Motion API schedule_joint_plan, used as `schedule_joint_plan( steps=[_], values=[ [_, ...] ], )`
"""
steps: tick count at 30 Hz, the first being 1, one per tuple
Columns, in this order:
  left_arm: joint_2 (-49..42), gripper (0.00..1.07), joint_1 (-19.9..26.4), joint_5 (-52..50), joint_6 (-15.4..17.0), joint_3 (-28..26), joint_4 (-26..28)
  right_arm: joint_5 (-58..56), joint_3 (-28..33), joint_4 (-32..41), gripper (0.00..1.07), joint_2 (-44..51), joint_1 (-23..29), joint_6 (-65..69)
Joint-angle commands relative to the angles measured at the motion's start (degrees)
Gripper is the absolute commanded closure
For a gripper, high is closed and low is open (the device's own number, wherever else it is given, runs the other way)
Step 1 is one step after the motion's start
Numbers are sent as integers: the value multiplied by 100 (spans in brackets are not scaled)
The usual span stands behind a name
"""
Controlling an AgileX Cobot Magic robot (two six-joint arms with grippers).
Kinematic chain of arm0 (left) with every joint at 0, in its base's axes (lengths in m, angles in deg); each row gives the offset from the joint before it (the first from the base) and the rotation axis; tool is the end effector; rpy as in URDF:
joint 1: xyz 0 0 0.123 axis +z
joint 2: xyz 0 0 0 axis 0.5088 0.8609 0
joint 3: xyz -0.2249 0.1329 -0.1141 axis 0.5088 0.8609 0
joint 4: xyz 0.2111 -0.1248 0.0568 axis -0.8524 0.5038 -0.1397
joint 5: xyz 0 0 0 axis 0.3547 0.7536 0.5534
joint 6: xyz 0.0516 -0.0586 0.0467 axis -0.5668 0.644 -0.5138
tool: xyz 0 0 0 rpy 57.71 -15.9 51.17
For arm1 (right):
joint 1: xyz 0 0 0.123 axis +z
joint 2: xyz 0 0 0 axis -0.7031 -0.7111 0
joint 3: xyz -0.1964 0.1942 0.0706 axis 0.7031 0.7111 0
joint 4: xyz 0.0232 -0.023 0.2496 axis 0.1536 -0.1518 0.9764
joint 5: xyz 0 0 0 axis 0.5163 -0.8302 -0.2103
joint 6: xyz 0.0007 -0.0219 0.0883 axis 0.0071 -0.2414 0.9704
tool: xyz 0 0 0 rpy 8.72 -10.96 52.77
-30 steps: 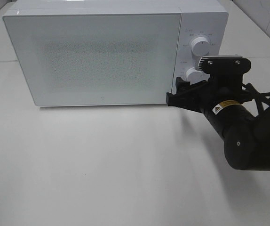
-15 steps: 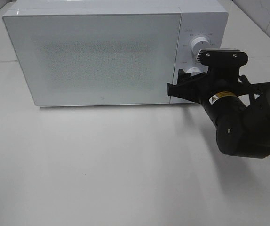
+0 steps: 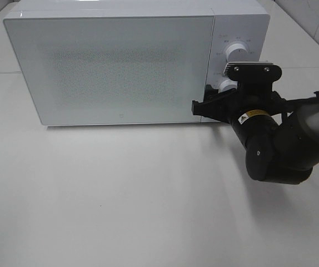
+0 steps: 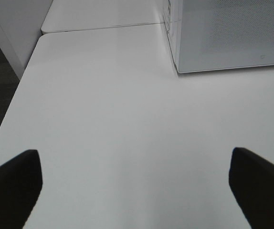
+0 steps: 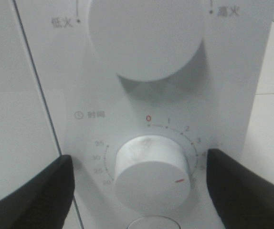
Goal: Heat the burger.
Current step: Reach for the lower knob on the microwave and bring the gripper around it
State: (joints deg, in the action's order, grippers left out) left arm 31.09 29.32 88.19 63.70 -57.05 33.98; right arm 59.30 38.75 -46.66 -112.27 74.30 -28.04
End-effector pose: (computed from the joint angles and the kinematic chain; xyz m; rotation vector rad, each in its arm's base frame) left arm -0.0051 0.0000 0.2790 0.1060 2.0179 0.0386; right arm 0.3185 0.1319 0.1074 0.0192 1.6828 0.0539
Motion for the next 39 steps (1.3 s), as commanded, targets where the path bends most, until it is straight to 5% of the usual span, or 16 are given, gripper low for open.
schedule_joint_plan(
  steps=[1,10,22,30,35,39],
  values=[
    [-115,6,-11,-52,40,11,57,1232,-80,-80,31,0,-17,-63],
    [-115,6,-11,-52,40,11,57,1249,-80,-74,37,0,-17,-57],
    [-115,6,-11,-52,40,11,57,1249,-80,-74,90,0,-17,-52],
    [-115,6,-11,-52,40,11,57,1249,-80,-74,96,0,-17,556],
    [-115,6,-11,-52,40,11,57,1238,-80,-74,94,0,-17,2464],
    [-115,6,-11,-52,40,11,57,1008,-74,-97,93,0,-17,5638]
  ],
)
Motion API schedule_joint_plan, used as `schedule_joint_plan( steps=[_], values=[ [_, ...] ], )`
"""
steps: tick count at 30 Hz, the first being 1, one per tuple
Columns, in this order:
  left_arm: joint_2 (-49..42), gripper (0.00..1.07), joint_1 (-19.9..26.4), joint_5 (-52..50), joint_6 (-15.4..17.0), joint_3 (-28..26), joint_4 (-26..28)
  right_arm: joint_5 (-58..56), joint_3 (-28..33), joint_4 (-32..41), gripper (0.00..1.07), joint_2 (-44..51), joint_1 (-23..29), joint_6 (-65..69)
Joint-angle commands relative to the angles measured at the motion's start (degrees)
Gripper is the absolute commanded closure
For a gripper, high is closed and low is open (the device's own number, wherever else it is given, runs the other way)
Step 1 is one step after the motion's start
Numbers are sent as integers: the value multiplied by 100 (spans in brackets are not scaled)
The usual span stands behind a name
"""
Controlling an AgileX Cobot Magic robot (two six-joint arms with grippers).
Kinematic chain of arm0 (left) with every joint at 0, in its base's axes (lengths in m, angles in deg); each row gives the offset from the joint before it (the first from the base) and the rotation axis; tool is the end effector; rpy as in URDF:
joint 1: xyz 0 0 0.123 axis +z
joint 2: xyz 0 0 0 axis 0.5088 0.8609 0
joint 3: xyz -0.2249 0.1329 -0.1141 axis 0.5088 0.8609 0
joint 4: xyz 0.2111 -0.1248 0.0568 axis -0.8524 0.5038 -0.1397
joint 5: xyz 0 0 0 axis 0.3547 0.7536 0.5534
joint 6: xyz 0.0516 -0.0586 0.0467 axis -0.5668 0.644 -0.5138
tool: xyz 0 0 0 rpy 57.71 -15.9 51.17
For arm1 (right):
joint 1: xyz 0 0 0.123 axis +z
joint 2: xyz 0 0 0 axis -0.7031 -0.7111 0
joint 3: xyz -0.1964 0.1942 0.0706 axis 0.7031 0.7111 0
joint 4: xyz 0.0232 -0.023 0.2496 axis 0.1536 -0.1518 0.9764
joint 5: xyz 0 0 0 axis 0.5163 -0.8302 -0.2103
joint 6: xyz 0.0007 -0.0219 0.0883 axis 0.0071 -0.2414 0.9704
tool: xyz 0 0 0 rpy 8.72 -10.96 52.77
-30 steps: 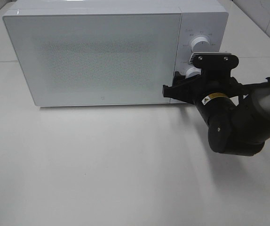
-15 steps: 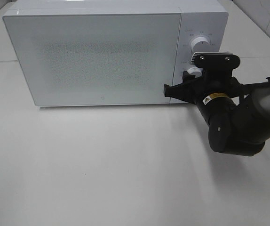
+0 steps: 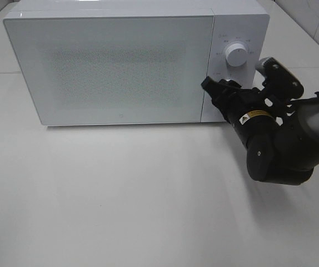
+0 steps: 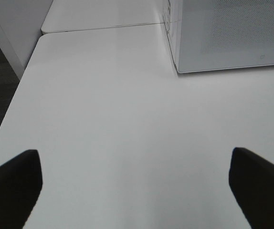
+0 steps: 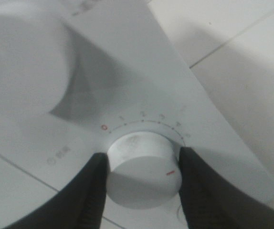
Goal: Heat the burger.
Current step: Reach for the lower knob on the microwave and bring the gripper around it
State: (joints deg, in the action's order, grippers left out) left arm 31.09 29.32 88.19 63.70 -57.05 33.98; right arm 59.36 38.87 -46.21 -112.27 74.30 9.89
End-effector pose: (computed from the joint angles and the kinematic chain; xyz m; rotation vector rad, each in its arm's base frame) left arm -0.0051 0.0000 0.2790 0.1060 2.0179 0.0386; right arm 0.3180 0.1310 0.1071 0.5824 1.6121 0.5438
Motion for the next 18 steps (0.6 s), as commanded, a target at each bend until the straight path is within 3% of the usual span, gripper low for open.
schedule_joint_plan(
  steps=[1,9,18],
  values=[
    [-115,6,-11,-52,40,11,57,802,-86,-149,92,0,-17,2991],
    [-115,6,-11,-52,40,11,57,642,-86,-206,89,0,-17,5993],
    [-115,6,-11,-52,40,11,57,636,-86,-235,87,0,-17,6159]
  ],
)
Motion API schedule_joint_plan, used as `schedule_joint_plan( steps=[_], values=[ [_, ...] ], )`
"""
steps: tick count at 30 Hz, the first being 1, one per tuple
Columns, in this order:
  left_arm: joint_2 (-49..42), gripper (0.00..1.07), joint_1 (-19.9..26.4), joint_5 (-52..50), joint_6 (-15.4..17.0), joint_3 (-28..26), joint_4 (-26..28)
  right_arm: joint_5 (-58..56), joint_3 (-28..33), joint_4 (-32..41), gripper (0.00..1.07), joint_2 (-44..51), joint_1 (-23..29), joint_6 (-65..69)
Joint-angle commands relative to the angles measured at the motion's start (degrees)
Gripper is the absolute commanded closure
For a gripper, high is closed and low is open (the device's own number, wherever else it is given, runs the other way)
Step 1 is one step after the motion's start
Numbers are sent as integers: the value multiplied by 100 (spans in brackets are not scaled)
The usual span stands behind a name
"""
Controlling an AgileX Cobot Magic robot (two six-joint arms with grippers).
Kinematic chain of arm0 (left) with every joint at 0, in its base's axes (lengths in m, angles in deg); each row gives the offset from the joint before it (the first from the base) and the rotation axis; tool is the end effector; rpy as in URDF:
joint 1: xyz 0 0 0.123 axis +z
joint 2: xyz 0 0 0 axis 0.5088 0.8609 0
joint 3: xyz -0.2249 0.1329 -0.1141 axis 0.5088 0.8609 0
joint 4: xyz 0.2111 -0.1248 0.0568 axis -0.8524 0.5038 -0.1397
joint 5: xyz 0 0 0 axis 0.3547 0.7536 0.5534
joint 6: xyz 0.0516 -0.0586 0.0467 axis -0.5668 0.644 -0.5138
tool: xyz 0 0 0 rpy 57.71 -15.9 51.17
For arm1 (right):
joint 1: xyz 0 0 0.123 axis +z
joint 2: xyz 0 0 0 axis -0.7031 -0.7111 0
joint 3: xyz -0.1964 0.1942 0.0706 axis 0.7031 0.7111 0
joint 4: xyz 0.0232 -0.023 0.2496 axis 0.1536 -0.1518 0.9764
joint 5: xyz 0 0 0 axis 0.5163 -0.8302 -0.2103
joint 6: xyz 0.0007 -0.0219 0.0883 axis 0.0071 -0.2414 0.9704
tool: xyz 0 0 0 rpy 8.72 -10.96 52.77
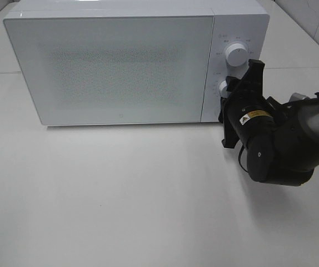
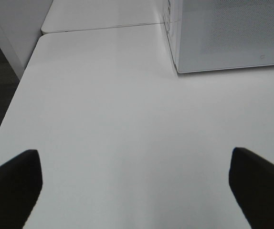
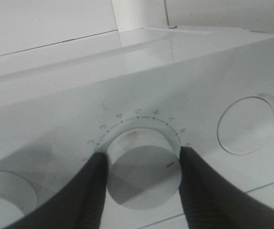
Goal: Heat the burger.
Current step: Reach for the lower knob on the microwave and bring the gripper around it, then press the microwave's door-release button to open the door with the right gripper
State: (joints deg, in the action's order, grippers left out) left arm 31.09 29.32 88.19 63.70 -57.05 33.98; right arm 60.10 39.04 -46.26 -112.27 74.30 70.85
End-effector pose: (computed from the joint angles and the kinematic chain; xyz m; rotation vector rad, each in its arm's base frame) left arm -0.0051 0.0000 0.2790 0.1060 2.0179 0.0386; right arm 0.3175 0.1305 0.1077 1.4332 1.1887 1.3087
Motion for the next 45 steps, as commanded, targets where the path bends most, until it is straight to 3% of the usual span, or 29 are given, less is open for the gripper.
schedule_joint_plan(
  steps=[1,6,13,22,45],
  values=[
    [-115,6,-11,-52,40,11,57,561,-103,-229,87,0,-17,63],
    [-115,6,-11,-52,40,11,57,567,-97,-229,80,0,-17,63],
    [-115,6,-11,-52,40,11,57,590,-86,-218,62,0,-17,57],
    [-115,6,-11,-52,40,11,57,665,-86,-201,23,0,-17,-178],
    [-115,6,-11,-52,40,11,57,928,57,-97,22,172,-11,63]
  ],
)
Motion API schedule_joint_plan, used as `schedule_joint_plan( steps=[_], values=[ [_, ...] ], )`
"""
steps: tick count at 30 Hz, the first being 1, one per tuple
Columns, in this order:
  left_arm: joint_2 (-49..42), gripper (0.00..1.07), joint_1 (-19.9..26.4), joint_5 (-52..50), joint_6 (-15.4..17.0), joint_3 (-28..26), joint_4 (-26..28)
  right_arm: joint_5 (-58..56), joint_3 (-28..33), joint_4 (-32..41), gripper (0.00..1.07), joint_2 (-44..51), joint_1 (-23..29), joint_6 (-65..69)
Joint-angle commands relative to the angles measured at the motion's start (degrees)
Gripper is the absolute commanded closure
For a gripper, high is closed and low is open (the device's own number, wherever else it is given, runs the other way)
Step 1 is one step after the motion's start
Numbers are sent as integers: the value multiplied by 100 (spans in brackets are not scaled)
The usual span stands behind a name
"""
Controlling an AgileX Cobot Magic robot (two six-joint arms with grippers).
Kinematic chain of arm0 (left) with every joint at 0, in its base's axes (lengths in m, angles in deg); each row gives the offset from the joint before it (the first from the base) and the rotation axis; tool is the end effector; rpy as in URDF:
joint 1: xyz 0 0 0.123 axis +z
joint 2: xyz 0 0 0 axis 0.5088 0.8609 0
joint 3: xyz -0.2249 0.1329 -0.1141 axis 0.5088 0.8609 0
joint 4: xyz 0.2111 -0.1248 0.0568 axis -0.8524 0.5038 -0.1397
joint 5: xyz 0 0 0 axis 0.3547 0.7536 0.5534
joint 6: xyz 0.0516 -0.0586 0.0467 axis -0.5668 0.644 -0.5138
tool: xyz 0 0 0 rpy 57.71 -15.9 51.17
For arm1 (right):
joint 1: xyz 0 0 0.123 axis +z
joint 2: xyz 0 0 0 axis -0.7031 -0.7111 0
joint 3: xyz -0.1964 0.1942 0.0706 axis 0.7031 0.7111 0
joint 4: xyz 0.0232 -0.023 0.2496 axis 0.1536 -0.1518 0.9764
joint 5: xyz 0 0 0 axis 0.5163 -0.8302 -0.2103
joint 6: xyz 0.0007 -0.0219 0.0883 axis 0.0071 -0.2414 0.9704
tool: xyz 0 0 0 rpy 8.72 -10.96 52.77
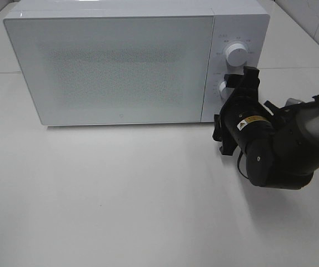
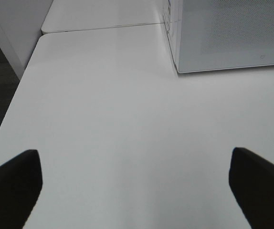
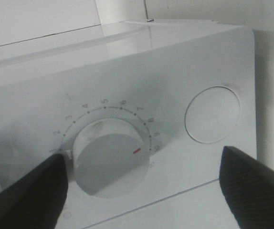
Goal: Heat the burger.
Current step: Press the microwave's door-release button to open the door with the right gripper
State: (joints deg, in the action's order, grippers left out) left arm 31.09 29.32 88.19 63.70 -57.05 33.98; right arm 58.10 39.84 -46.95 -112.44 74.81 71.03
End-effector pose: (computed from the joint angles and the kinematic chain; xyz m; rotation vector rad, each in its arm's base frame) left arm -0.0051 0.0000 0.2790 0.1060 2.0179 0.0386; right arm 0.3129 0.1330 0.1014 1.4550 1.2456 1.2913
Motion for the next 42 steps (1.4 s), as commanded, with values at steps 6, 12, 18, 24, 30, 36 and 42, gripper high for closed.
schedule_joint_plan(
  steps=[6,12,18,24,30,36,42],
  values=[
    [-115,6,-11,-52,40,11,57,1197,212,-6,24,269,-63,132],
    [-115,6,-11,-52,40,11,57,1215,487,-23,25,435,-63,212],
    [-115,6,-11,-52,40,11,57,1209,985,-103,26,854,-63,115],
    [-115,6,-11,-52,40,11,57,1175,1473,-172,27,1266,-63,40],
    [-115,6,-11,-52,40,11,57,1049,1937,-155,29,1896,-63,11],
    [-115,6,-11,-52,40,11,57,1037,2257,-201,31,2727,-63,-2257],
    [-115,6,-11,-52,40,11,57,321,2309,-407,31,3627,-63,-5191]
  ],
)
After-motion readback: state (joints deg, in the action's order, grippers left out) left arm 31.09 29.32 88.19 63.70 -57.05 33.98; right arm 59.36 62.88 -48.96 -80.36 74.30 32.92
